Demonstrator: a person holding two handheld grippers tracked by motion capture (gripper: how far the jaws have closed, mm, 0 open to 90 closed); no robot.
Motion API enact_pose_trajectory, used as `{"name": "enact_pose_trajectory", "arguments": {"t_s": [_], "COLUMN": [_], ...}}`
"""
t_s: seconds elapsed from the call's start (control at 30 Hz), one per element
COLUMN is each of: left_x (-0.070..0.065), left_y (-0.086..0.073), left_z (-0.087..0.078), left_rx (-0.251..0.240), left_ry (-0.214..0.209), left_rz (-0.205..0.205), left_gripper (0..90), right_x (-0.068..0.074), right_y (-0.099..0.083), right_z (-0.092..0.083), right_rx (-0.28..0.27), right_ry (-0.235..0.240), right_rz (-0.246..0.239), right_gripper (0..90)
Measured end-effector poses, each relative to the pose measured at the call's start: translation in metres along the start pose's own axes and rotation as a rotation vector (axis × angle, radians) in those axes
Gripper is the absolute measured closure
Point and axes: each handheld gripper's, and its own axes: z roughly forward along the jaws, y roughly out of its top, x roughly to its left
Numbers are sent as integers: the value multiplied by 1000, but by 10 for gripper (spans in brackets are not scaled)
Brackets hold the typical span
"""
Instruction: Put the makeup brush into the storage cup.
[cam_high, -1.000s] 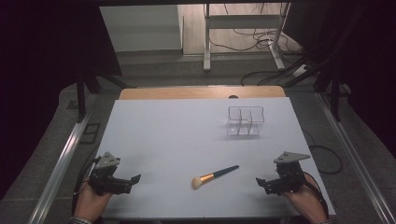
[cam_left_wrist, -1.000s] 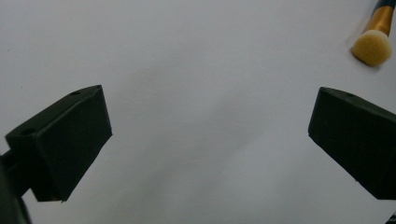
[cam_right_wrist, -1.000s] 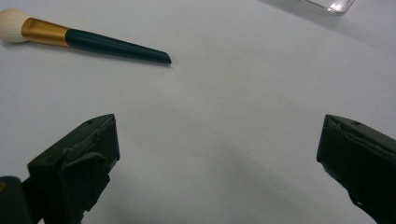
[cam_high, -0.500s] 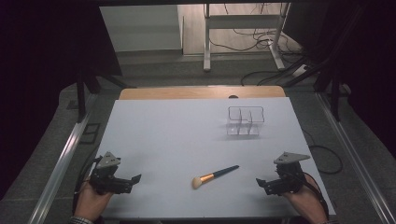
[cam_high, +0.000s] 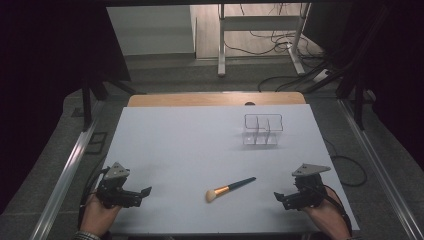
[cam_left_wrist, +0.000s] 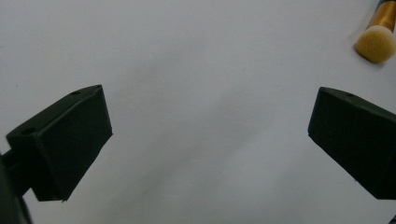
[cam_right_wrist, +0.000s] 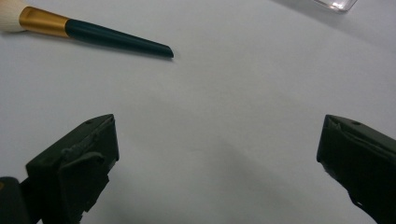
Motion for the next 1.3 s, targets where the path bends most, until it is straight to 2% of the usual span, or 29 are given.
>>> {"name": "enact_pose_trajectory", "arguments": {"t_s": [0.27,0.47,0.7,0.97,1.3], "left_x": [0,1,1,1,1], "left_y": [0,-1,-1,0,0], "left_z": [0,-1,0,1,2], "left_rx": [17,10,13,23,26], "left_ry": [-10,-10,-3,-15,-13], "left_rz": [-13,-23,-18,-24,-19], "left_gripper": [6,7,7,9,9], "right_x": [4,6,7,10,14], "right_y": [5,9,12,17,27], "right_z": [0,0,1,1,2], "right_rx": [13,17,27,19,38], "right_ry": [1,3,2,3,6], "right_rz": [-11,-12,-19,-29,-70], "right_gripper": [0,0,0,0,0]}}
